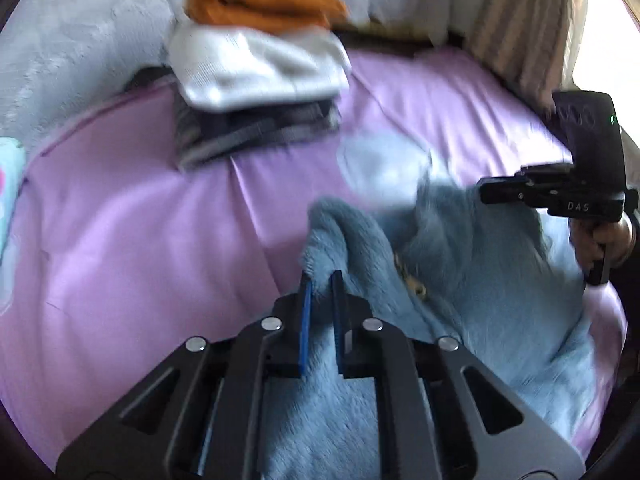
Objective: Fold small clothes
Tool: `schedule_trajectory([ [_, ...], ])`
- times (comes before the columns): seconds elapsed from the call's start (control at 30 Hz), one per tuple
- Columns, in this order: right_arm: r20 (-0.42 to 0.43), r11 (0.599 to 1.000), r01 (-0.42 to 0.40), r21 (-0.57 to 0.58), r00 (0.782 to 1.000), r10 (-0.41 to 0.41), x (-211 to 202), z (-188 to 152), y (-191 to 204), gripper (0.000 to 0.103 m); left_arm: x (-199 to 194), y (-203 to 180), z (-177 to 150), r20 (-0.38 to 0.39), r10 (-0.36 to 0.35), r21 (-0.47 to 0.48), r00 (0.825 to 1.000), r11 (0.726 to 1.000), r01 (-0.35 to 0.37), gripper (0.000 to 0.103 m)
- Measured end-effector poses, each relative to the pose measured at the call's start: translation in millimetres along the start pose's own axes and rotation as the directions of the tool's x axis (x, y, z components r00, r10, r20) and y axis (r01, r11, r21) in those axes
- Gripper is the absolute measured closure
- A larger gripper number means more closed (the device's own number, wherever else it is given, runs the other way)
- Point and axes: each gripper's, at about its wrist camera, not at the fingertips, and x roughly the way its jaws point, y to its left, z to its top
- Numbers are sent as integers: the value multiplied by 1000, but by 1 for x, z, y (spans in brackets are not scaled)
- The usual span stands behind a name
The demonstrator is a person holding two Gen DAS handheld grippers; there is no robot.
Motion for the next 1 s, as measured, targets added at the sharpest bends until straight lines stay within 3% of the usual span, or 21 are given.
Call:
schedule_trajectory([
  [0.03, 35, 1000, 9, 29, 999, -10, 0, 17, -9, 103, -4, 3, 8, 28, 9, -18, 1000, 1000, -9, 94],
  [0.1, 22, 995, -25, 98, 999, 23, 11, 30, -21, 103, -10, 7, 21, 80, 41, -40, 996, 998, -38, 102],
  [0.17, -37, 973, -127, 192, 990, 136, 19, 29, -34, 95, -3, 12, 32, 110, 101, -91, 989, 992, -91, 102],
  [0.2, -80, 962, -159, 223, 980, 181, 25, 24, -39, 64, 2, 22, 35, 113, 114, -136, 987, 986, -98, 102],
  [0.23, -111, 962, -162, 220, 976, 190, 25, 16, -37, 25, 7, 29, 34, 101, 94, -162, 990, 984, -77, 102],
  [0.27, -131, 972, -158, 176, 975, 182, 27, 8, -37, 21, 12, 33, 34, 83, 67, -169, 994, 984, -52, 102],
  [0.33, -174, 979, -168, 115, 967, 187, 31, -4, -28, 21, 22, 35, 26, 21, -13, -135, 1000, 991, 15, 102],
  [0.4, -211, 944, -268, 192, 928, 307, 38, -19, -33, 21, 25, 33, 19, -14, -30, -96, 999, 995, 29, 88],
  [0.43, -231, 931, -291, 222, 912, 340, 45, -23, -33, 24, 25, 33, 16, -28, -50, -89, 998, 995, 48, 54],
  [0.47, -271, 938, -267, 221, 907, 322, 56, -30, -29, 31, 27, 31, 15, -46, -81, -84, 996, 994, 77, 21],
  [0.5, -297, 950, -244, 193, 908, 294, 59, -40, -23, 54, 32, 28, 15, -68, -109, -70, 992, 992, 105, 17],
  [0.53, -304, 963, -220, 154, 917, 258, 61, -42, -20, 73, 39, 23, 16, -93, -117, -48, 989, 992, 113, 17],
  [0.6, -273, 969, -223, 109, 930, 245, 52, -36, -14, 86, 60, 14, 12, -180, -123, -6, 976, 992, 124, 28],
  [0.63, -240, 973, -219, 79, 943, 232, 41, -31, -9, 87, 67, 7, 10, -201, -126, 11, 972, 991, 131, 67],
  [0.67, -187, 976, -218, 31, 957, 219, 26, -24, -4, 88, 71, 1, 9, -221, -141, 36, 965, 988, 152, 84],
  [0.77, -78, 979, -205, -15, 976, 203, -2, 7, -3, 88, 40, -17, 11, -74, -90, 133, 993, 986, 99, 87],
  [0.87, -44, 990, -143, -11, 989, 143, 6, 25, -9, 88, 4, -14, 31, 78, -67, 98, 995, 993, 59, 87],
  [0.93, -86, 997, -81, -9, 993, 80, 35, 22, -9, 87, 4, -7, 41, 92, -39, 61, 995, 998, 34, 86],
  [1.0, -159, 999, -3, -37, 987, -3, 82, 12, -8, 87, 30, 2, 44, 26, 26, 37, 999, 999, -26, 80],
])
